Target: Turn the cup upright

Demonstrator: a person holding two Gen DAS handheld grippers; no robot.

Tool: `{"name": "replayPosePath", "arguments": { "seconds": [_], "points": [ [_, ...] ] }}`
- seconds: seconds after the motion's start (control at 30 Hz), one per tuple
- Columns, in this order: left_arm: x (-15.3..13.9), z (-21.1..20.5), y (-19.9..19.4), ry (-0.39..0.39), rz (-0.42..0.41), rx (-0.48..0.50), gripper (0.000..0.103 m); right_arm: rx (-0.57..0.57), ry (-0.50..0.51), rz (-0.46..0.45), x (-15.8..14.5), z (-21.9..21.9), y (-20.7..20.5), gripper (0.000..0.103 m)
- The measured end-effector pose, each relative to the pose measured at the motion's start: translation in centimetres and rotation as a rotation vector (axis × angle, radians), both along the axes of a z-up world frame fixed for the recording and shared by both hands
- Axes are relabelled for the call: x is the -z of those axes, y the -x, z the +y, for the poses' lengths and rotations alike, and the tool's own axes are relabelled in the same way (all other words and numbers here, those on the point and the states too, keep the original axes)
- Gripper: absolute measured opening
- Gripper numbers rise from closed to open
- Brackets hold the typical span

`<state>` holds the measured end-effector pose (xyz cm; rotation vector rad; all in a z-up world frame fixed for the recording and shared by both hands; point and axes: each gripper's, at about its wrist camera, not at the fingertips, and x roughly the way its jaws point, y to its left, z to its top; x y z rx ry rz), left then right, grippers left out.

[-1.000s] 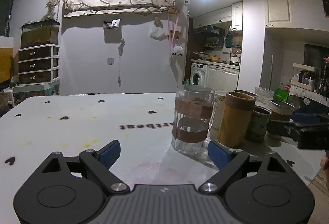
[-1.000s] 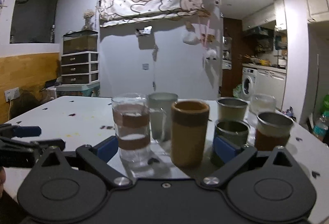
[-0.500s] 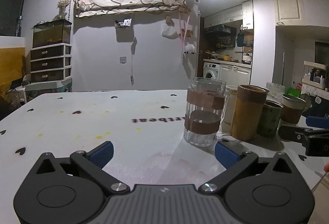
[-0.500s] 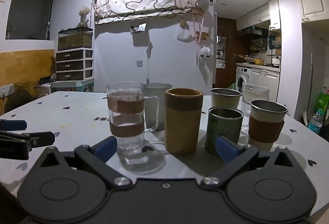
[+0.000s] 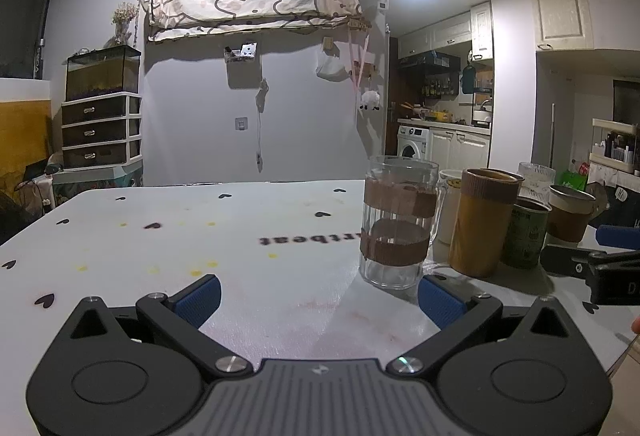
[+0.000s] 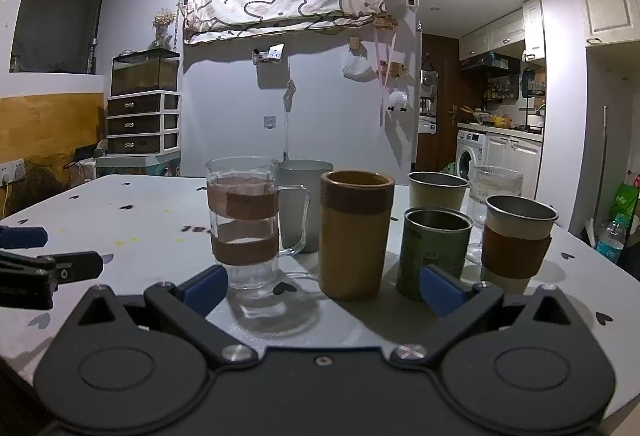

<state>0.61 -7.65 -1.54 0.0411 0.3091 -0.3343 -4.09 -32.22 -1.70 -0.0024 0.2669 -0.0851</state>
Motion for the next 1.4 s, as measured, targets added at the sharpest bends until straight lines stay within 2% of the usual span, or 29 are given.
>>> {"name": "replayPosePath", "arguments": {
  "seconds": [1.4],
  "points": [
    [-0.28, 0.35, 0.18, 0.003, -0.004, -0.003, 0.103, 0.001, -0.002, -0.002, -0.11, -0.08, 0.10, 0.103]
  ]
}}
